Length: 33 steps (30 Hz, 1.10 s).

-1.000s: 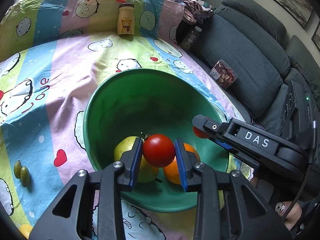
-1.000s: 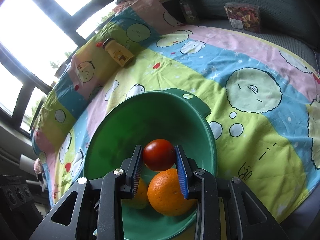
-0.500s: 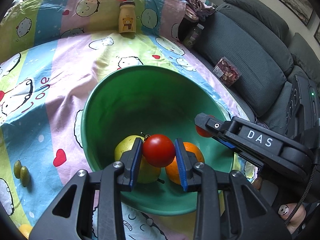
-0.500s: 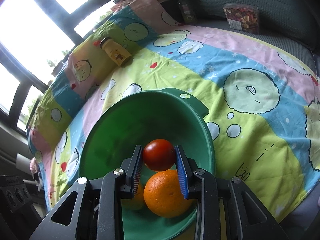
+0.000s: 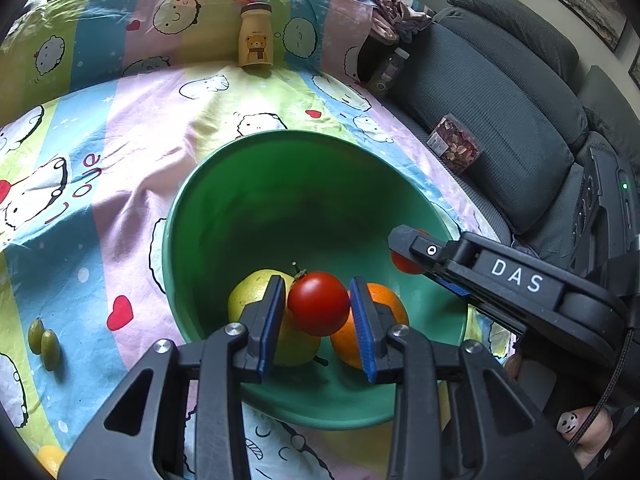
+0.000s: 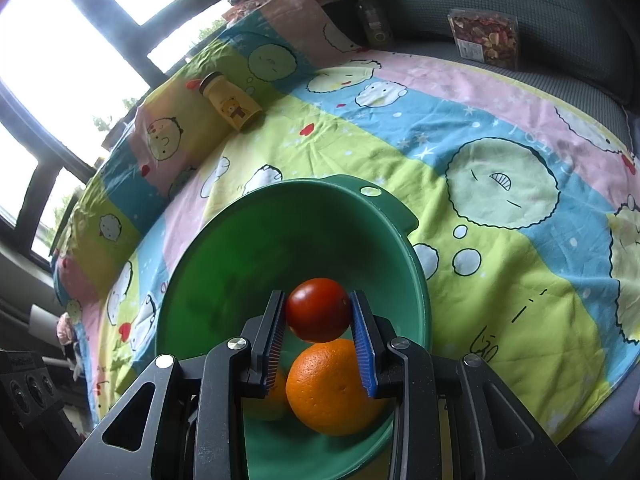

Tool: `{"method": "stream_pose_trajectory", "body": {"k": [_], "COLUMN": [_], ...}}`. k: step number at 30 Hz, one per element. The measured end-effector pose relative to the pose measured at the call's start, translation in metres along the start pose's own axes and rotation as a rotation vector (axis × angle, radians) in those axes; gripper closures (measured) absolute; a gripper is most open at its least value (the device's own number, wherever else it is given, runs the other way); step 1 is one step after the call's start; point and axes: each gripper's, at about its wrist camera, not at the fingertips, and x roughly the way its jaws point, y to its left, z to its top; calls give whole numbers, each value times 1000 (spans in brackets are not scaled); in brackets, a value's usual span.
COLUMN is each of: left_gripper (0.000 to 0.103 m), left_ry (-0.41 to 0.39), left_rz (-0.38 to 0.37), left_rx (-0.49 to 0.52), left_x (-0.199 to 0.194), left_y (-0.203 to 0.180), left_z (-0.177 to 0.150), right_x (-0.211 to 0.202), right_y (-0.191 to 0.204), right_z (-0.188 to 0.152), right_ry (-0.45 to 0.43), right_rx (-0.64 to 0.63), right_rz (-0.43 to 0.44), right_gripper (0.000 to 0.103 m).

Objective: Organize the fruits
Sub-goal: 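Open both grippers to release the tomatoes into the bowl, then withdraw both tools from the bowl back toward the remaining fruit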

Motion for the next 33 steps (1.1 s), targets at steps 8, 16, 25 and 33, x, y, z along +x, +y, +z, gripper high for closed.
{"method": "stream_pose_trajectory", "body": {"k": [8,16,25,33], "left_gripper": [51,26,15,15], "left_ry": [-38,-134,-199,-169], "left_rz": [26,65,160,270], "left_rx": [3,-43,-191,-331], "left_x": [-18,-65,-125,-157], "left_y": [2,17,70,124], "left_z": [-2,-16,-52,-96], "right_x": [0,-12,-21,-17], "right_y": [4,23,67,115], "right_z": [-1,-6,-26,-55], "right_ry": [11,-10,17,89], "right_rx": [1,-57,-194,-341], "right_rz": [41,71,151,214], "right_gripper": [69,51,44,44]}}
